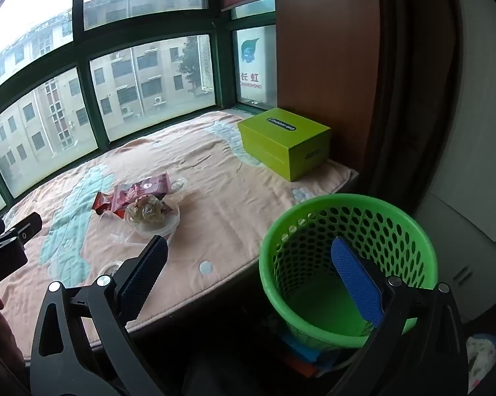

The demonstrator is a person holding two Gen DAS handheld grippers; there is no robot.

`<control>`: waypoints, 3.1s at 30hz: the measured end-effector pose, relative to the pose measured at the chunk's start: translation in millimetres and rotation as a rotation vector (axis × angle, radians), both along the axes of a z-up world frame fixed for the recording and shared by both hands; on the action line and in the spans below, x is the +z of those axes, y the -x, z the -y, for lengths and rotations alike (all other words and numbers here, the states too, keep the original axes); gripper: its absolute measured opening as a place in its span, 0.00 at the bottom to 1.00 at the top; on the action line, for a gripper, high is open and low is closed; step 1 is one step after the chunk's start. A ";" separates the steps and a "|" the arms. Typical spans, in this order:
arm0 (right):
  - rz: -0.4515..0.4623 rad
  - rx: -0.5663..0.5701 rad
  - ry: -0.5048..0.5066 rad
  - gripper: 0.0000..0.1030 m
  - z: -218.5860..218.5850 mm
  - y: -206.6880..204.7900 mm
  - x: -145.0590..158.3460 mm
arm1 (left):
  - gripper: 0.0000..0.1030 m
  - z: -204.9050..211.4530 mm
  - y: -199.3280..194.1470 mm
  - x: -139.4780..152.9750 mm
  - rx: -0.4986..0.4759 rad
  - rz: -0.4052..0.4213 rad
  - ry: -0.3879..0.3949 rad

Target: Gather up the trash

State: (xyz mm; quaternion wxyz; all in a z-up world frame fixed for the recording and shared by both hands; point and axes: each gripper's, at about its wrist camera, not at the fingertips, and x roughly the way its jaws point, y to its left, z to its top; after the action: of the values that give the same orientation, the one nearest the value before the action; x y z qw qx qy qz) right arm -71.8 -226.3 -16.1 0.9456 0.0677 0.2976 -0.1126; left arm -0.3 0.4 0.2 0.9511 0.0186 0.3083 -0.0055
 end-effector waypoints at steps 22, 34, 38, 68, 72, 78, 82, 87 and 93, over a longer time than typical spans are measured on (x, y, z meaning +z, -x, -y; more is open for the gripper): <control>-0.009 -0.005 0.005 0.95 0.0 -1.8 0.7 | 0.94 2.6 2.6 -5.0 -0.007 -0.012 -0.009; -0.014 -0.008 0.008 0.95 0.7 -1.5 0.1 | 0.94 3.5 2.3 -7.0 -0.005 -0.022 -0.003; -0.016 -0.011 0.006 0.95 0.7 -2.0 -0.7 | 0.94 5.2 2.3 -8.2 -0.006 -0.026 -0.001; -0.038 -0.012 -0.001 0.95 0.2 -6.8 -5.6 | 0.94 7.0 -2.2 -10.4 -0.012 -0.045 -0.003; -0.041 -0.006 0.001 0.95 0.0 -9.4 -6.2 | 0.94 5.8 -2.4 -11.3 -0.009 -0.047 -0.002; -0.049 0.005 0.001 0.95 -1.3 -14.9 -7.1 | 0.94 -1.5 -7.8 -14.4 -0.001 -0.054 -0.002; -0.050 0.011 0.002 0.95 -2.0 -19.7 -7.9 | 0.94 -5.0 -14.0 -15.4 0.006 -0.065 -0.003; -0.058 0.023 0.005 0.95 -4.0 -26.7 -9.7 | 0.94 -6.7 -21.1 -15.9 0.006 -0.079 -0.002; -0.061 0.038 0.002 0.95 -4.6 -34.2 -10.1 | 0.94 -13.8 -31.3 -21.3 0.003 -0.112 0.003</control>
State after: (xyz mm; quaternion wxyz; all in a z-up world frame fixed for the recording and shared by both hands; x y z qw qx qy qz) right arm -37.6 -221.8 -26.2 0.9381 0.0576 0.3273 -0.0971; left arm 31.1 14.3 -21.1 0.9323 0.0162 0.3612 -0.0054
